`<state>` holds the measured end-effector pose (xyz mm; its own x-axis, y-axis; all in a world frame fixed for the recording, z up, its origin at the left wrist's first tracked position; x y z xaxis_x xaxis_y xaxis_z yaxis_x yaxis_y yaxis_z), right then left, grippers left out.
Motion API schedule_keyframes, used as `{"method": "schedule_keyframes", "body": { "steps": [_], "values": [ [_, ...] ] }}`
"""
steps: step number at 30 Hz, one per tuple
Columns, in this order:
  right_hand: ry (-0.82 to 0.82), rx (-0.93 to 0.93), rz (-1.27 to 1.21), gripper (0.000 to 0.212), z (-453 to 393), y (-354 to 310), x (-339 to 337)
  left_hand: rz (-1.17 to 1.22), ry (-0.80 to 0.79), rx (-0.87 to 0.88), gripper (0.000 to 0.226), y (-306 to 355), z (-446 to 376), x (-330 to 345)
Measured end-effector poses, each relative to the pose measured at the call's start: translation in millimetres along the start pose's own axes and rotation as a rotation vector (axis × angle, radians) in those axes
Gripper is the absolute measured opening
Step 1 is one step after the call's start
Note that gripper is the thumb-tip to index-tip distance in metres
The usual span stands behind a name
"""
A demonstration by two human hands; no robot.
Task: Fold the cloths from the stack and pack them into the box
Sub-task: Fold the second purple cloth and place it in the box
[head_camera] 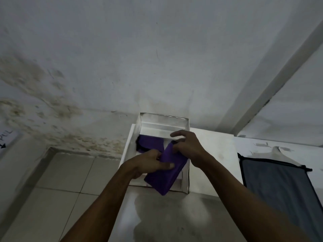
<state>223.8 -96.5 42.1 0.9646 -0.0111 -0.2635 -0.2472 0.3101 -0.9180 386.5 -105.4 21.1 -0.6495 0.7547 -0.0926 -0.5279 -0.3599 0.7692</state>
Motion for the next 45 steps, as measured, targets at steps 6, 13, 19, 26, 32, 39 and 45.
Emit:
{"method": "schedule_keyframes", "body": {
  "steps": [6,13,19,26,32,39,45],
  "values": [
    [0.142,-0.084,0.152,0.050,-31,6,-11,0.473,0.142,0.062,0.038,3,-41,4],
    [0.341,-0.166,0.380,0.049,-23,50,-30,0.723,0.333,-0.055,0.042,-4,-94,19],
    [0.301,-0.158,0.294,0.044,-24,74,-27,0.648,0.347,-0.151,0.046,-6,-119,33],
    [0.294,-0.151,0.214,0.047,-26,79,-22,0.447,0.452,-0.094,0.038,-22,-148,37],
    [0.295,-0.173,0.233,0.049,-22,86,-16,0.320,0.610,0.023,0.042,-32,-162,48],
    [0.328,-0.185,0.218,0.048,-18,87,-15,-0.015,0.641,-0.004,0.032,-23,-162,54],
    [0.348,-0.214,0.212,0.049,-16,88,-13,-1.100,0.664,-0.062,0.031,2,-126,48]
  ]
}}
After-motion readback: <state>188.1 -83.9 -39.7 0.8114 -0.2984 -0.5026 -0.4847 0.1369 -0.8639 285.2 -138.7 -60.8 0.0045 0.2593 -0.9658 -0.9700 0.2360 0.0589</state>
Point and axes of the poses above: each hand's wrist, its own z-axis away from the middle knuckle, its own x-axis out of the palm, y = z × x, the point moved 1 cm from there along -z, towards the middle knuckle, and after that the axes turned 4 degrees about -x, right-handed, at the moved point
